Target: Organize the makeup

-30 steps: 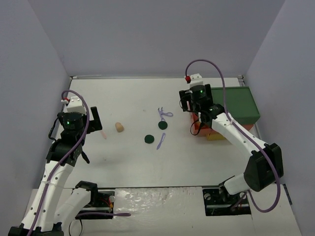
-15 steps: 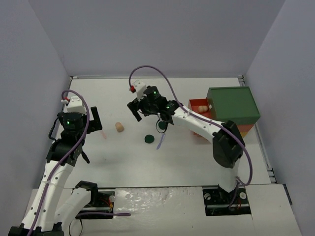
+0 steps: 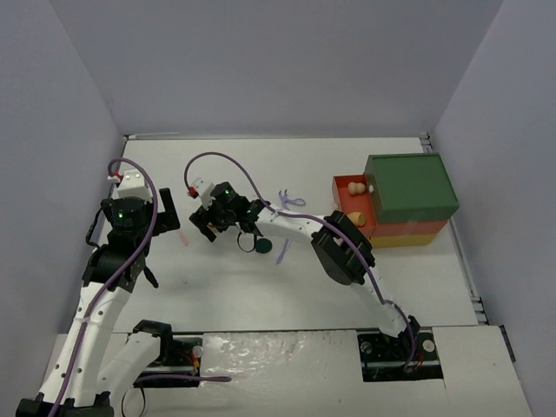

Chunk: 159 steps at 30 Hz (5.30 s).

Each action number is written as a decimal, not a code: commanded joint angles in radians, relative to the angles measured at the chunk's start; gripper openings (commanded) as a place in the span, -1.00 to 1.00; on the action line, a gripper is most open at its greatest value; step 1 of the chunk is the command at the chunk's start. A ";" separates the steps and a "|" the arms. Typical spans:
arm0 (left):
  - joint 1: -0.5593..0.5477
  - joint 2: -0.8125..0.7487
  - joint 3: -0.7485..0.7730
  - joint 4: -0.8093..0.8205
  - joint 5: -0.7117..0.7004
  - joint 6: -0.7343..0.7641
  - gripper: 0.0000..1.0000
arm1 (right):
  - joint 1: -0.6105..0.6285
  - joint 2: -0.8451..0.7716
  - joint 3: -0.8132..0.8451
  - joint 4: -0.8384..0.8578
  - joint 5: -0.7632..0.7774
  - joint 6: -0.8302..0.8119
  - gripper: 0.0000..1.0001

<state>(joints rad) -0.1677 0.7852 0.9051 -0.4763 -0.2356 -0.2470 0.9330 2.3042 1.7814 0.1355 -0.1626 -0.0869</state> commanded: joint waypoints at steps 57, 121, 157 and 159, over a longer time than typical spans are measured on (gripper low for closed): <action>0.010 0.029 0.058 0.034 0.041 -0.015 0.94 | -0.545 -0.979 -0.680 -0.232 0.359 0.182 0.38; 0.010 0.028 0.060 0.031 0.038 -0.014 0.94 | -0.130 -0.808 -0.612 -0.190 0.581 0.152 -0.86; 0.010 0.046 0.061 0.029 0.048 -0.015 0.94 | -0.364 -0.816 -0.568 -0.211 0.278 0.178 0.42; 0.010 0.046 0.061 0.027 0.046 -0.015 0.94 | -0.330 -0.757 -0.570 -0.175 0.275 0.206 0.42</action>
<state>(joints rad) -0.1669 0.8288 0.9054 -0.4834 -0.1839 -0.2478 0.5095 1.4310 1.1696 -0.1370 0.1541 0.1012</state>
